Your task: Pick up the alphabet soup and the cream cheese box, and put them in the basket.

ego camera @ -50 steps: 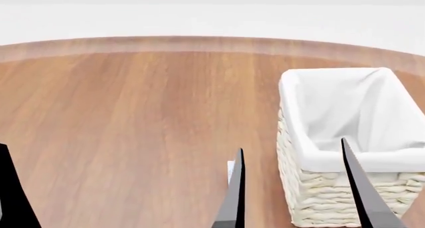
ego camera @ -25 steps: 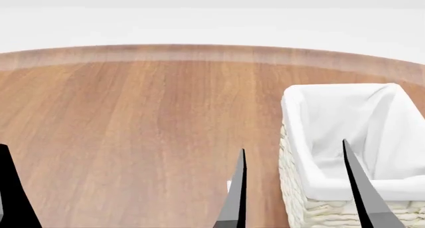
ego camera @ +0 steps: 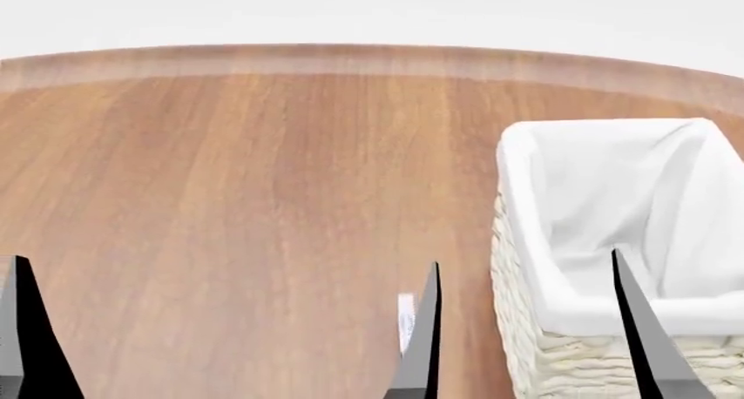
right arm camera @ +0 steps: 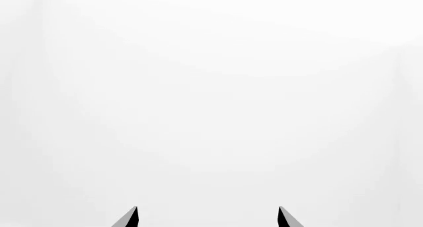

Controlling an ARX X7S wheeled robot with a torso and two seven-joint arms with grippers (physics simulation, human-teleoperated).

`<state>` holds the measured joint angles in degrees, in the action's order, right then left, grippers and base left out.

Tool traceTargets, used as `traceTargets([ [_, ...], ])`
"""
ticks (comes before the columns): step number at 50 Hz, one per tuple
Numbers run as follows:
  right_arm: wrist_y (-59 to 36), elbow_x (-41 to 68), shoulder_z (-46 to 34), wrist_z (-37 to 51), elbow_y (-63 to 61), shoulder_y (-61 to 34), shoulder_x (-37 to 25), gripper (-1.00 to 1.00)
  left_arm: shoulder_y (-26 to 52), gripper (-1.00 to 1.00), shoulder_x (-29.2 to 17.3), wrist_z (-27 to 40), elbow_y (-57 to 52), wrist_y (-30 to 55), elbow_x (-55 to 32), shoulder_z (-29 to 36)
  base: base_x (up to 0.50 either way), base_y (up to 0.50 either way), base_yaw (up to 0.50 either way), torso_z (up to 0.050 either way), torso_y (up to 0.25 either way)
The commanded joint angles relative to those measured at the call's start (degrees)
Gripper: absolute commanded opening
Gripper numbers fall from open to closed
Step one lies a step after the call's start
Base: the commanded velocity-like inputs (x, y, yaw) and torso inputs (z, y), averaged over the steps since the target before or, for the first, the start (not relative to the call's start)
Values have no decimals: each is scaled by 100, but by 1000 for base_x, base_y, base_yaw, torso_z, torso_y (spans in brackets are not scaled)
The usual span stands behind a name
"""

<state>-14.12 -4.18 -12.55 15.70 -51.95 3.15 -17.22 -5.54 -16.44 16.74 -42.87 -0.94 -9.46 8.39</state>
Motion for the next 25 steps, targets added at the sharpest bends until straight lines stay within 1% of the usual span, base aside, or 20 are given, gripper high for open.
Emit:
traceTargets([
  [1, 51, 22, -20, 39, 33, 13, -32, 100, -13, 100, -25, 39, 26, -14, 45, 36, 0, 0, 0, 0, -102],
  [25, 71, 120, -39, 79, 108, -69, -88, 100, 32, 100, -83, 101, 67, -17, 103, 95, 0, 0, 0, 0, -103],
])
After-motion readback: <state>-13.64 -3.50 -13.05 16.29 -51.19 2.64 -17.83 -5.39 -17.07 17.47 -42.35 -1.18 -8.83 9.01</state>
